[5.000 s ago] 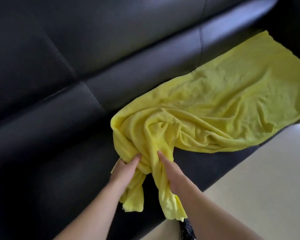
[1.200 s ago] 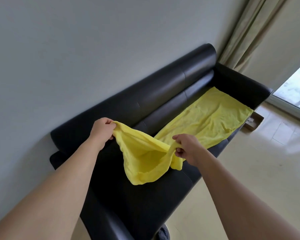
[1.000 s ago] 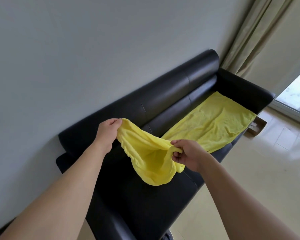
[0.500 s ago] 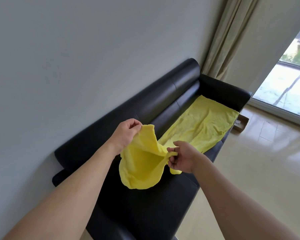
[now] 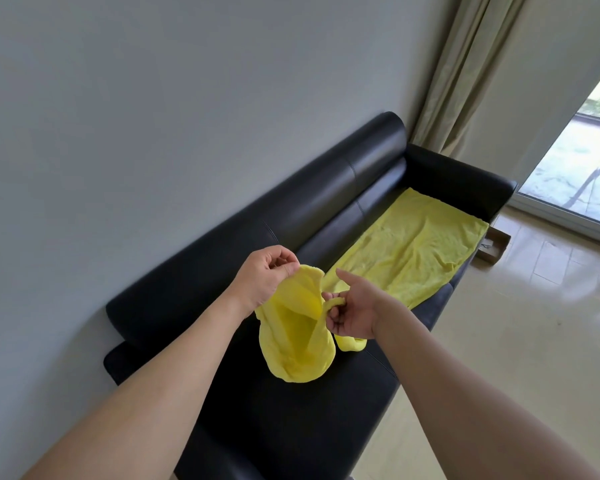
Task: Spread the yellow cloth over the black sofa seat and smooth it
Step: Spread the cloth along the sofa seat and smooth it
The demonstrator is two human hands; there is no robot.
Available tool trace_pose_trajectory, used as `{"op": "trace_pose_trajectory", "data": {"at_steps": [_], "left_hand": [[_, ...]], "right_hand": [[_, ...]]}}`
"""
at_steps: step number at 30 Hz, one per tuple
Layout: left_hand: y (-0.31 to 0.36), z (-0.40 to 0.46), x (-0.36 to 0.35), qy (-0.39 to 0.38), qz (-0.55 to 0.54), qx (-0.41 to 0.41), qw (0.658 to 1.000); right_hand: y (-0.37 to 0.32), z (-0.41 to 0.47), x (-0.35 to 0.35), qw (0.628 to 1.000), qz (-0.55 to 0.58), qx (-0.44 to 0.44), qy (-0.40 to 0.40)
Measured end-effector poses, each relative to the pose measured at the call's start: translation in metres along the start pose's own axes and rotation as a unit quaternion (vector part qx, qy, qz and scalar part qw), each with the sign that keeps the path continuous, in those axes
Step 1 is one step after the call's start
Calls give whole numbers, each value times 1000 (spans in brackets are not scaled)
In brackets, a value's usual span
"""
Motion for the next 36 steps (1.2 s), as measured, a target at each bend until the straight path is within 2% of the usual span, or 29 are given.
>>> {"op": "trace_pose_trajectory", "data": {"at_steps": [9, 18, 21, 24, 26, 27, 31, 36], "left_hand": [[2, -10, -5, 11, -5, -17, 1000], [7, -25, -16, 4, -14, -25, 1000], [3, -34, -16, -10, 114, -59, 992], [-6, -47, -28, -21, 260, -147, 954], [-15, -57, -41, -10, 302, -201, 932], [-22, -61, -45, 8, 301, -204, 931], [-46, -68, -48, 84, 265, -116, 954], [-53, -70, -59, 10, 263, -80, 961]], "right_hand": [[3, 0, -6, 999, -40, -18, 2], [9, -3, -10, 1000, -5, -1, -16], [7, -1, -12, 1000, -5, 27, -5], [7, -3, -19, 998, -31, 59, -13], [7, -6, -24, 996, -43, 70, -31], [8, -7, -25, 995, -48, 75, -34], [5, -12, -21, 994, -45, 96, -22], [-6, -21, -12, 991, -53, 122, -17]]}}
Point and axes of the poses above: each hand's wrist, its own z-axis towards the middle knuckle, its own x-axis out of the back of the hand, y = z × x, the point moved 3 cm from there along z, towards the middle knuckle, and after that the axes turned 6 degrees about -x, right-handed, at the moved point
